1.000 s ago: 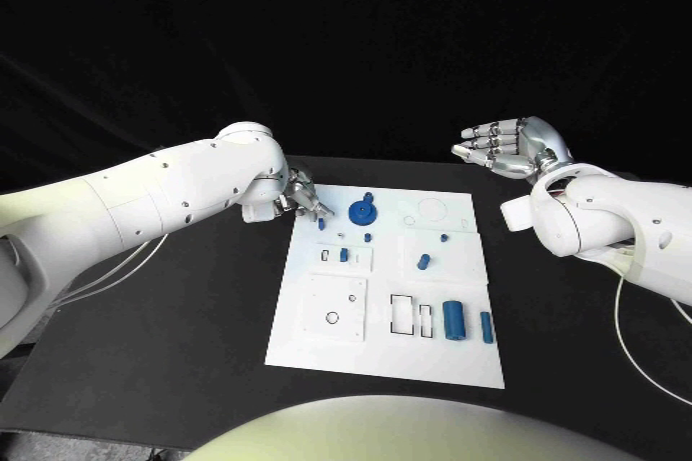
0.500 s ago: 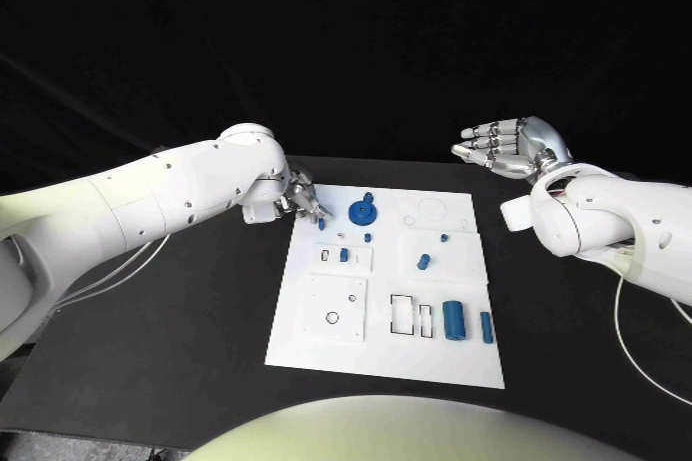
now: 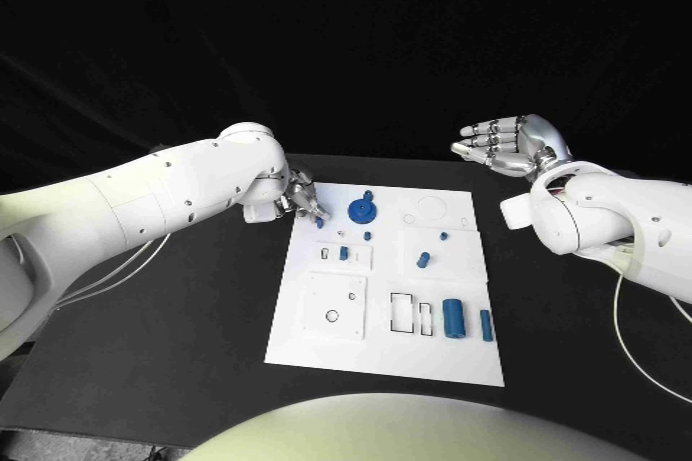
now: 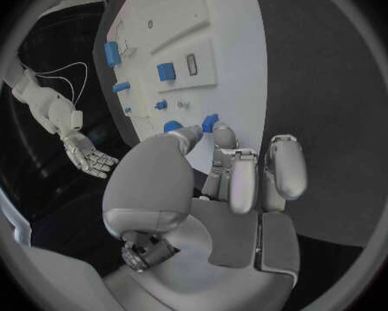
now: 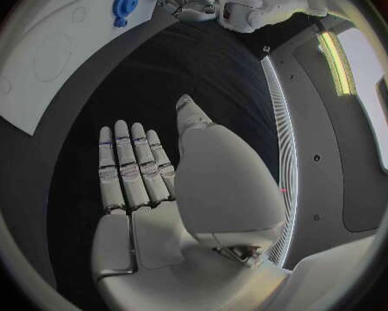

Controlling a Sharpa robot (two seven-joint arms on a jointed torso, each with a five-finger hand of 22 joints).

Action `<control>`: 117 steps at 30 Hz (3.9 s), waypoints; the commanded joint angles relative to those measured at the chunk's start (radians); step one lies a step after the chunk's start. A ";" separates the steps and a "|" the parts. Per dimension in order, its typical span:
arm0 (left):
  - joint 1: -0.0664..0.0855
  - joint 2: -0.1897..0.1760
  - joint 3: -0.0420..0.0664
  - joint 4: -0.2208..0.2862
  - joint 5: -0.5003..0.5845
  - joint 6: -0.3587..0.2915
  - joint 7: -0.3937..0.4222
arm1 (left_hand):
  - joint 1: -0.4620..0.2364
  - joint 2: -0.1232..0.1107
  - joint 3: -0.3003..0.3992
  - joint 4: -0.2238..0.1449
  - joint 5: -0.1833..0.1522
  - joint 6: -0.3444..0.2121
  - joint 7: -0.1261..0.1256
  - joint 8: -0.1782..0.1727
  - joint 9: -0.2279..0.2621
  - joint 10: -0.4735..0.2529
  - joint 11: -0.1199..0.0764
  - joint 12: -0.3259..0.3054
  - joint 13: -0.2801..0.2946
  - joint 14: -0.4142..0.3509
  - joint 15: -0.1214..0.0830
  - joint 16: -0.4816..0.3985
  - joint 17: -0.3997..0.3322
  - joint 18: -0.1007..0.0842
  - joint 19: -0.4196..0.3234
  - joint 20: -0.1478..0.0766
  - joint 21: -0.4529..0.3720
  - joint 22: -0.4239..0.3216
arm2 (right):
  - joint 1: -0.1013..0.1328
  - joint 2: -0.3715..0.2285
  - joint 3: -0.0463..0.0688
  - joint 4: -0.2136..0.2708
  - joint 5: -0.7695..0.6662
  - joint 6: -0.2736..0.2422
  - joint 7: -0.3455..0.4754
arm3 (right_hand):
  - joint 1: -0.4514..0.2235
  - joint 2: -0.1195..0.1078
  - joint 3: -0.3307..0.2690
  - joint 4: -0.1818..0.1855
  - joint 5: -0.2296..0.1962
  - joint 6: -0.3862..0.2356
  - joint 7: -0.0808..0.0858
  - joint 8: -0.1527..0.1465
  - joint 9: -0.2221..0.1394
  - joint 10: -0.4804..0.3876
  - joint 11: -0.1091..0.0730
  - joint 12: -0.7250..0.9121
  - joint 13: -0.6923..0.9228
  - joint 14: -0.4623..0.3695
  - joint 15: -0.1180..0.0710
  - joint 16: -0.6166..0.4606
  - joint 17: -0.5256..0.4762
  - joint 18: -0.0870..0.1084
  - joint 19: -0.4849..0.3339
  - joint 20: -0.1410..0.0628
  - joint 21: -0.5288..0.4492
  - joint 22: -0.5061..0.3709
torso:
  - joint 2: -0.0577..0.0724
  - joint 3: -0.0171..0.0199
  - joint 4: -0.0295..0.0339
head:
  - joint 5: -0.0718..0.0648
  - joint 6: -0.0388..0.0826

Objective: Assemble the parts on the task board

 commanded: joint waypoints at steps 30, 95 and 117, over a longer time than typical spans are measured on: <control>-0.003 -0.173 0.003 0.272 0.158 -0.207 0.038 | 0.044 -0.055 0.427 -0.208 0.001 -0.015 -0.002 0.068 0.065 0.060 -0.010 0.014 0.029 0.070 -0.014 0.024 0.142 -0.003 0.040 -0.010 0.035 0.060 | 0.000 -0.006 0.000 0.005 -0.001 0.011 0.007 | -0.003 0.010 -0.005 -0.002 0.001 0.007 0.051 -0.007 -0.002 0.007 0.003 -0.005 -0.001 0.007 -0.001 -0.008 -0.003 0.004 0.008 -0.002 0.003 -0.005 | -0.002 0.0006 0.0026 | 0.002 -0.002; -0.094 -0.241 -0.011 0.445 -0.160 -0.214 0.028 | 0.014 -0.093 0.486 -0.244 0.019 0.018 -0.012 0.070 0.068 0.107 -0.021 0.036 0.067 0.074 -0.024 0.027 0.148 -0.008 0.059 -0.018 0.048 0.087 | -0.007 -0.008 0.000 0.010 0.004 0.011 0.016 | -0.003 0.015 -0.004 -0.003 0.001 0.009 0.051 -0.007 -0.003 0.008 0.003 -0.005 -0.001 0.010 -0.001 -0.012 -0.007 0.004 0.010 -0.002 0.003 -0.012 | -0.001 0.0002 0.0001 | 0.020 -0.003; -0.095 -0.240 -0.013 0.448 -0.148 -0.201 0.025 | 0.008 -0.100 0.493 -0.250 0.032 0.024 -0.014 0.070 0.070 0.115 -0.023 0.039 0.074 0.074 -0.026 0.027 0.148 -0.009 0.063 -0.020 0.050 0.092 | -0.007 -0.007 0.000 0.009 0.004 0.012 0.016 | -0.003 0.015 -0.004 -0.003 0.001 0.009 0.051 -0.007 -0.003 0.008 0.003 -0.005 -0.001 0.010 -0.001 -0.012 -0.007 0.004 0.010 -0.002 0.003 -0.012 | 0.001 -0.0001 -0.0004 | 0.019 -0.003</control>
